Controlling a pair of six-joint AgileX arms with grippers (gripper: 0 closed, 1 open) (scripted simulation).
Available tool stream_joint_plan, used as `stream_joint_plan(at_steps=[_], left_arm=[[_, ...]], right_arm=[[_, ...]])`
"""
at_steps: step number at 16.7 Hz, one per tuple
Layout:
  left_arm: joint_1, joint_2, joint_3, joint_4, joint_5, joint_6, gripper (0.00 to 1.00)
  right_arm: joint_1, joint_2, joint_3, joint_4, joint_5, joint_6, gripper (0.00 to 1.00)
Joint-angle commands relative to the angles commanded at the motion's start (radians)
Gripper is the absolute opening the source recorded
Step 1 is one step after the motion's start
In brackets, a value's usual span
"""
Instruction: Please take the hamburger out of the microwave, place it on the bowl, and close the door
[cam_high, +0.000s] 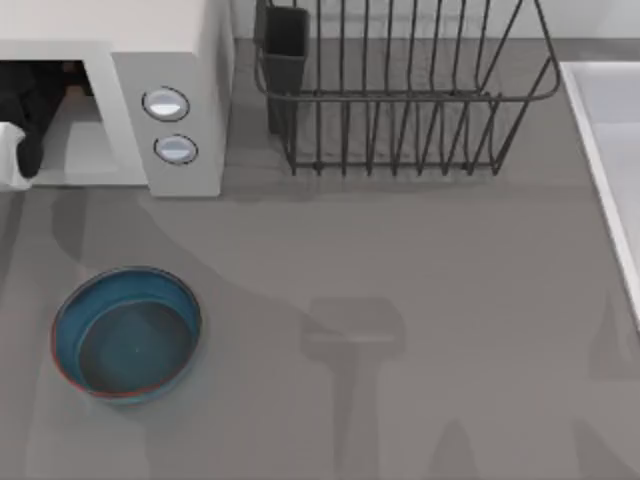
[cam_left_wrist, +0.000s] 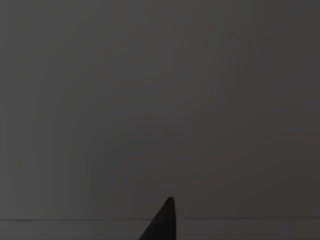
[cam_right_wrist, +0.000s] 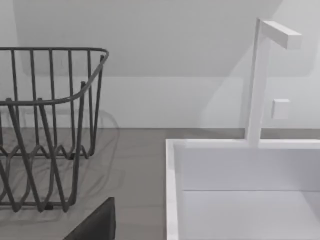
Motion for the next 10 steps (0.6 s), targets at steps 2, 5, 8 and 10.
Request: stream_joint_plan(at_steps=[2,5,8,10], left_arm=[[0.006,-0.038,-0.097,0.057,0.005,0.002,0.0],[0.018,-0.117,-0.3,0.173,0.016,0.005,0.0],[0.032,-0.206,-0.535,0.306,0.029,0.009,0.0],[0.041,-0.263,-0.687,0.395,0.037,0.012,0.0]], right_arm=[[0.0,0.0,0.0,0.0,0.0,0.0,1.0],[0.0,0.0,0.0,0.0,0.0,0.0,1.0],[0.0,0.0,0.0,0.0,0.0,0.0,1.0],[0.0,0.0,0.0,0.0,0.0,0.0,1.0]])
